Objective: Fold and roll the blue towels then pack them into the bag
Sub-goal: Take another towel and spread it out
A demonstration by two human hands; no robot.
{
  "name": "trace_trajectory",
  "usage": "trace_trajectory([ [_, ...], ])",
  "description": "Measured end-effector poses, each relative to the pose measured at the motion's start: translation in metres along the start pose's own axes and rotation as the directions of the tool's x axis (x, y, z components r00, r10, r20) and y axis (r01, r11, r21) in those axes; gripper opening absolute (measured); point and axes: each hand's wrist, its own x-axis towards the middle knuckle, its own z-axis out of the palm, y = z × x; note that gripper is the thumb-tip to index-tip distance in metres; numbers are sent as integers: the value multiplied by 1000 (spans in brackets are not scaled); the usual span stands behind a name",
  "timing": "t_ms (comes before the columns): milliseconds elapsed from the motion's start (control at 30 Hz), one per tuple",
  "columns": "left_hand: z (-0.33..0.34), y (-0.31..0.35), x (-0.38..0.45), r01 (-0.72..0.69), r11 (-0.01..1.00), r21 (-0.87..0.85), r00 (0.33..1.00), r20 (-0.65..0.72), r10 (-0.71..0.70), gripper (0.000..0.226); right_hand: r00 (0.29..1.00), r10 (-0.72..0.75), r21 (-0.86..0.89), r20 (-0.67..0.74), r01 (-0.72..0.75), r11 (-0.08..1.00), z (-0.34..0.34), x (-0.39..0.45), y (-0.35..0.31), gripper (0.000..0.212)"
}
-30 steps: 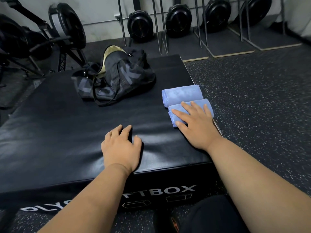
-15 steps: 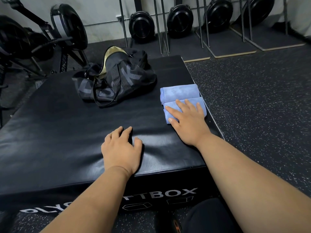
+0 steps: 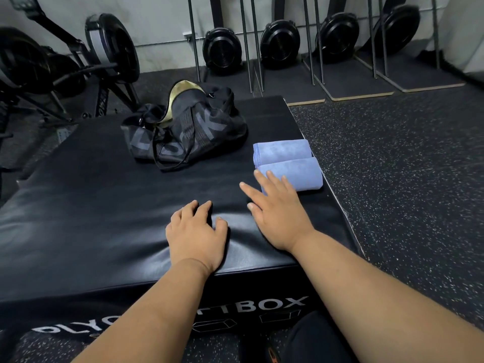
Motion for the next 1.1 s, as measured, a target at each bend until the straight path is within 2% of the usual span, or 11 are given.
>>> trace_trajectory([
  [133, -4, -6, -1, -17, 996, -90, 1000, 11, 18, 50, 995, 34, 146, 99, -48, 988, 5, -12, -35, 52],
  [267, -12, -16, -14, -17, 943, -333, 999, 30, 29, 41, 977, 77, 147, 198, -107, 983, 3, -22, -52, 48],
  [333, -19, -24, -24, -16, 921, -389, 997, 68, 46, 41, 965, 97, 101, 245, -125, 987, 0, -27, -60, 48],
  [400, -22, -35, -41, -63, 937, -345, 992, 77, 95, 44, 954, 104, 40, 282, -120, 992, -2, -32, -72, 50],
  [500, -28, -63, -73, -183, 971, -152, 978, 70, 195, 52, 946, 72, 3, 316, -77, 997, -3, -45, -103, 52],
  [667, -53, -134, -111, -195, 977, -90, 973, 109, 204, 57, 928, -122, 90, 351, 96, 991, 4, -68, -188, 56],
  [733, -65, -167, -121, -109, 984, -139, 991, 61, 118, 54, 907, -223, 153, 358, 178, 972, 8, -75, -222, 56],
  [800, -76, -210, -134, 46, 982, -184, 999, 29, -41, 51, 879, -326, 208, 349, 266, 941, 9, -81, -254, 55],
  [900, -92, -287, -163, 310, 941, -131, 949, 108, -298, 52, 802, -443, 345, 399, 317, 884, 14, -89, -302, 52],
  [1000, -108, -361, -193, 525, 846, -93, 844, 190, -502, 54, 694, -486, 482, 532, 224, 847, 33, -97, -346, 50],
  [1100, -124, -416, -213, 617, 775, -136, 785, 177, -594, 57, 609, -504, 545, 613, 136, 827, 59, -102, -384, 49],
])
